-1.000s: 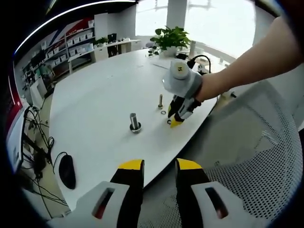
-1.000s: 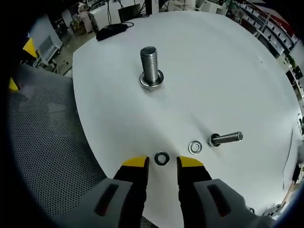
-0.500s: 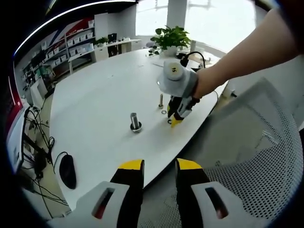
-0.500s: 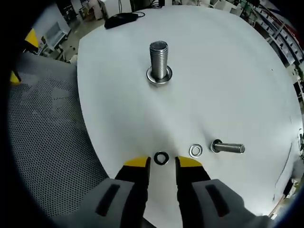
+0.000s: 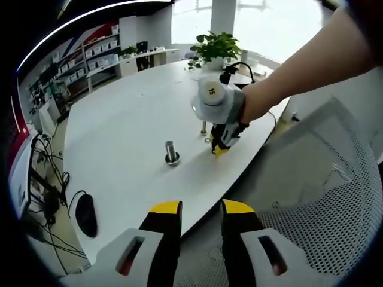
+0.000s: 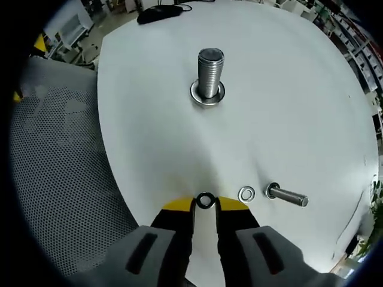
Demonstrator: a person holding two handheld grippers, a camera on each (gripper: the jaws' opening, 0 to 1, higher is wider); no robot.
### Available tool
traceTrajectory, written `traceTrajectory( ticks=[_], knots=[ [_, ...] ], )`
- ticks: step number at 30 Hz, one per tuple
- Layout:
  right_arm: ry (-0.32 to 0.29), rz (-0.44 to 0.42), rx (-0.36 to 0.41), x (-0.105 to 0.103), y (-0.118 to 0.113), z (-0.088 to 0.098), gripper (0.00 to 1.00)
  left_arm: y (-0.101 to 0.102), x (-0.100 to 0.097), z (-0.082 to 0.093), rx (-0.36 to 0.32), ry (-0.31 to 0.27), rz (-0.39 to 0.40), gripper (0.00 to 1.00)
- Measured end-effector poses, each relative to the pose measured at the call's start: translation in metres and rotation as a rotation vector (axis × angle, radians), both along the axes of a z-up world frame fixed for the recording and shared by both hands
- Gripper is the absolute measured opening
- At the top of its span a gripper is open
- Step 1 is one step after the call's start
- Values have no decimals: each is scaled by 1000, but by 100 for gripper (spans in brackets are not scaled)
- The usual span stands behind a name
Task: Place the washer onto the threaded stud by aligning its center hole with the stud, sliding it down to the base, and recovering from edge contact or off-axis alignment until the washer reaches the visible bottom stop.
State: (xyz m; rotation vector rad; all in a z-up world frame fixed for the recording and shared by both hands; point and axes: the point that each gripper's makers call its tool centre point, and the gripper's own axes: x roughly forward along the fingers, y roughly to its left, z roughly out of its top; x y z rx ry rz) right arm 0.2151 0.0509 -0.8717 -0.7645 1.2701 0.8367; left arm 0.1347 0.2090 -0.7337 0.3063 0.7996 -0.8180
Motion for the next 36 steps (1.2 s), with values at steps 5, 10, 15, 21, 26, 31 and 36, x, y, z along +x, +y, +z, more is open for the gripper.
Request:
traceTrajectory(
  ticks=[5,10,15,21,26,31,36],
  knots=[
    [34,76,-85,-1,1,-1,16,2,1,0,2,-3,10,23],
    [43,7,-117,-1,1,-1,16,3,1,0,8,-10,12,23],
    [-9,-17,-66,-2,0,0,16,3,2,0,14,-17,11,23],
    [-96,-122,78,-1,-3,2,16,4,3,0,18,-18,17,23],
    [-141,-206,167,-3,-6,3,15,4,2,0,25,-23,13,23],
    [-134,-205,171,-2,-6,5,14,5,2,-2,31,-13,13,23],
    [-132,-228,173,-3,-13,7,14,5,1,-2,34,-12,12,23]
  ],
)
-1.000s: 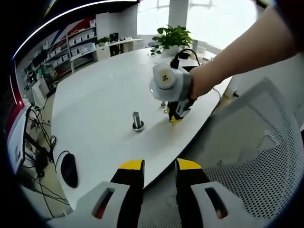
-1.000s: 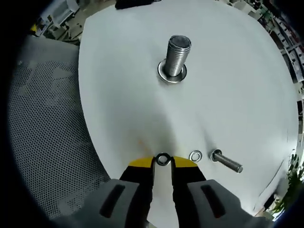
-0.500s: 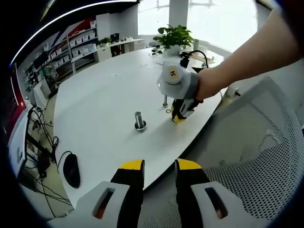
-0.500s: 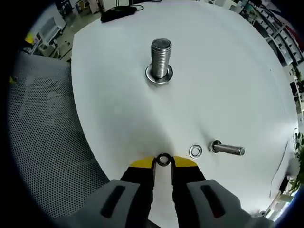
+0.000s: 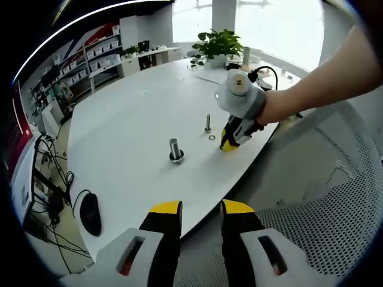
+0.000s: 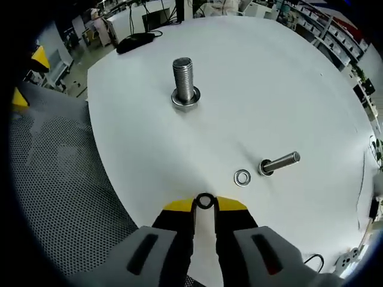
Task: Place the washer onto the threaded stud by aligning its center hole with the stud, sliding it down to the base, and recovering from edge contact or off-axis alignment until the washer reaches the visible bottom stop.
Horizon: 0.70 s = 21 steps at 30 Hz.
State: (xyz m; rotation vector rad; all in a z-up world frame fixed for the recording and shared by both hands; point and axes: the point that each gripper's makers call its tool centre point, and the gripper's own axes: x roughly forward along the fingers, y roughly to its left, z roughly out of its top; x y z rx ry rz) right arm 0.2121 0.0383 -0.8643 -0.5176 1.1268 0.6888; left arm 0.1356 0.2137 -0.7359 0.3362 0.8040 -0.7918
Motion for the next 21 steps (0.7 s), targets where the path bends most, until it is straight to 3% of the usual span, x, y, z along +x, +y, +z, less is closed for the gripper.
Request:
traceTrajectory(
  ticks=[12,21],
  knots=[
    [-59,-42,18,24,-22,28,14,1,2,0,6,-9,1,24],
    [-100,-54,26,39,-25,46,14,1,2,1,8,-14,-1,24]
  ],
)
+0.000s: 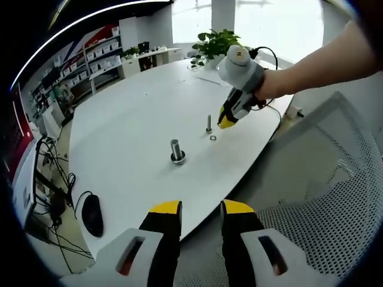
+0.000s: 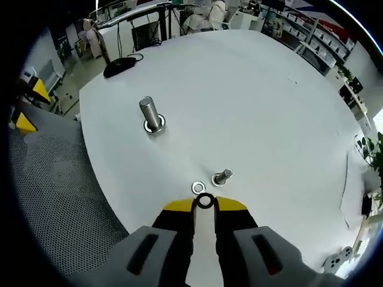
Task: Place the washer onto the threaded stud by aligning its center hole with the stud, sliding it down to the base, and recovering from edge contact or off-axis alignment until the washer reaches the visible bottom stop.
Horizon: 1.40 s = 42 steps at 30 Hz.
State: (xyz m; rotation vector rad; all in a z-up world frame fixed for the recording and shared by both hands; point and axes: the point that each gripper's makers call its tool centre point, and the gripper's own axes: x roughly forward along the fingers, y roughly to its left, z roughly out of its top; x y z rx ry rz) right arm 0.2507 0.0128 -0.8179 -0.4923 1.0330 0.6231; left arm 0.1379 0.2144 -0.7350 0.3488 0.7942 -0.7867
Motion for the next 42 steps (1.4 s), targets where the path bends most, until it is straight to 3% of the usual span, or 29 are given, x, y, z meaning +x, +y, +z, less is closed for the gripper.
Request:
traceTrajectory(
  ticks=[8,11,20,42],
  knots=[
    [-50,3,4,14,2,13,14,0,-1,0,-3,3,-5,24],
    [-76,47,-51,17,2,15,14,-1,-1,1,-7,3,-4,24],
    [-86,36,-47,23,1,15,14,-2,-1,0,-13,7,-10,24],
    [-36,51,-61,34,4,1,14,-2,-2,-2,-9,19,-14,24]
  ],
)
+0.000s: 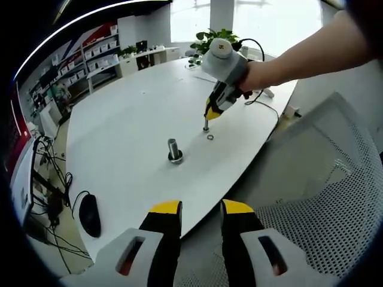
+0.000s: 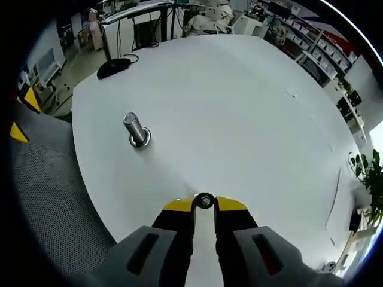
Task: Place the washer onto the threaded stud by aligning its center hole with the stud, sliding it down to the base, and recovering from edge contact or off-axis alignment until the washer reaches the visible bottom stop.
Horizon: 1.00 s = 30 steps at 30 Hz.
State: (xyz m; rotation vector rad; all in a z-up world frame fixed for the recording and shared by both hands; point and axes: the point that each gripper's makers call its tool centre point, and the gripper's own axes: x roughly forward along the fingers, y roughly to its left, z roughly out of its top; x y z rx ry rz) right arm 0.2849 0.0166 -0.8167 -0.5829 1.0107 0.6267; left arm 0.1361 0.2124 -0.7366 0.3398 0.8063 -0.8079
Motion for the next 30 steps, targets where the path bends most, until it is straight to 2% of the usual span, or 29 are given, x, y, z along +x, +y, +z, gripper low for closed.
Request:
traceTrajectory(
  ticks=[6,14,21,30],
  knots=[
    [25,3,-5,-1,2,-7,14,0,0,-1,1,7,-2,23],
    [72,-30,0,0,-1,-29,14,1,0,-2,1,14,4,23],
    [72,-26,-22,0,-2,-41,15,1,0,-3,2,19,6,23],
    [59,-29,-14,2,-3,-39,16,1,0,-3,3,20,4,23]
  ],
)
